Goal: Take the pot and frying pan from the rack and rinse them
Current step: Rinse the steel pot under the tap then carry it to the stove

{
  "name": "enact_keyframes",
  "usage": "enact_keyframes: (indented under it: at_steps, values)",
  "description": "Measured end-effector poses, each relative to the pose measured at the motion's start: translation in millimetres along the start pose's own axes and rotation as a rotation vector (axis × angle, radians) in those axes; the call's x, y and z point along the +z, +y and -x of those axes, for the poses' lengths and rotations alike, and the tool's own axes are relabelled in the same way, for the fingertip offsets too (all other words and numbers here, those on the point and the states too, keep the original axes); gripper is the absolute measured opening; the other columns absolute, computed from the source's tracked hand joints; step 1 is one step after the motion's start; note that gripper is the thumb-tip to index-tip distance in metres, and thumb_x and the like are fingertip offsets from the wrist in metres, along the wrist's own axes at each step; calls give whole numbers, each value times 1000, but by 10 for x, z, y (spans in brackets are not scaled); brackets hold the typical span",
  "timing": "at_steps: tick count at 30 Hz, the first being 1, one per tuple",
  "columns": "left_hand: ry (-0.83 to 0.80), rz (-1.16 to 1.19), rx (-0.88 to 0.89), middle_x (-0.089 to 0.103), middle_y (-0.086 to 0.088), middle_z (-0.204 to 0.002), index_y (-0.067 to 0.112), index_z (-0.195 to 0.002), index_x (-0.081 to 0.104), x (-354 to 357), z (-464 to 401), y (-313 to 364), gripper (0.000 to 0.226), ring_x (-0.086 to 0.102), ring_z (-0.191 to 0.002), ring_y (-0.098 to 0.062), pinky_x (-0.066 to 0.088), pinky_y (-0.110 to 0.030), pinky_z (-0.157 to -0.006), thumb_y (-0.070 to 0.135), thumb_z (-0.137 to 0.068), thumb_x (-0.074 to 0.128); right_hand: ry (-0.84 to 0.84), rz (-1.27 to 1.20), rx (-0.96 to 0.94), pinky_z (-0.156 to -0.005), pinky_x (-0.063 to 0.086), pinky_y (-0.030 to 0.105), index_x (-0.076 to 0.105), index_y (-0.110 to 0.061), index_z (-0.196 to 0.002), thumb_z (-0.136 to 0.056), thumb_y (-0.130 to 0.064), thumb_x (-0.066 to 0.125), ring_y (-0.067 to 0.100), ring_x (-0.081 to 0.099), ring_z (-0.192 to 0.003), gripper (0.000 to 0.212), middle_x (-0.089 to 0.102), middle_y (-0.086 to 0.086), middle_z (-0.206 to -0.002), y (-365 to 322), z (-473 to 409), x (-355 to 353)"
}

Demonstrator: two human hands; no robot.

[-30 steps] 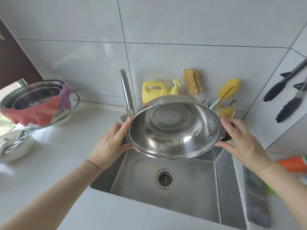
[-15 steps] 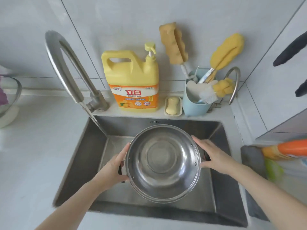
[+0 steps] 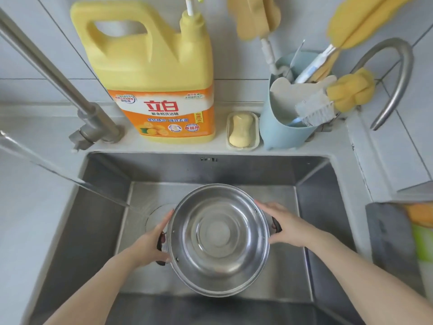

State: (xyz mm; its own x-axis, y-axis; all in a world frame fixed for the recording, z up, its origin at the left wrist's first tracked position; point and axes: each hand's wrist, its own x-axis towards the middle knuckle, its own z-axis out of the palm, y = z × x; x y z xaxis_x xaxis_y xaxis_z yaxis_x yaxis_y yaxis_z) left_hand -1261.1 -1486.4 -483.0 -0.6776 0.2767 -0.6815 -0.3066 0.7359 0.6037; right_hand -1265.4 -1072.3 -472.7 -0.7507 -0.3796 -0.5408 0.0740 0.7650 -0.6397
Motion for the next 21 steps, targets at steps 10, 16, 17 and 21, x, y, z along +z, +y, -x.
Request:
enact_keyframes:
  at_steps: [10, 16, 17, 21]
  values:
    - [19, -93, -47, 58, -6, -107, 51, -149, 13, 55, 84, 43, 108, 67, -87, -14, 50, -30, -93, 19, -73, 83, -11, -47, 52, -91, 33, 18, 15, -55, -149, -72, -20, 84, -15, 40, -86, 109, 32, -13, -137, 204, -48, 62]
    - [661, -56, -180, 68, -4, -114, 12, -122, 67, -215, 740, 114, 30, 63, -101, -20, 43, -25, -84, 22, -95, 61, -17, -81, 43, -85, 37, 13, 15, -64, -142, -69, -14, 82, -18, 46, -83, 111, 34, -15, -134, 341, -74, 86]
    - [809, -3, -140, 70, -4, -112, 14, -118, 69, -391, 869, 165, 26, 65, -103, -23, 46, -31, -88, 22, -96, 59, -19, -82, 34, -84, 37, 12, 15, -64, -142, -69, -14, 82, -20, 46, -84, 111, 34, -15, -134, 321, -84, 82]
    - [1064, 281, 92, 63, 34, -106, 38, -115, 62, -1066, 1151, 710, 24, 60, -102, -14, 45, -37, -96, 40, -95, 47, -30, -59, 45, -79, 38, 9, 16, -62, -141, -69, -14, 83, -18, 48, -82, 110, 33, -17, -136, 270, -88, 44]
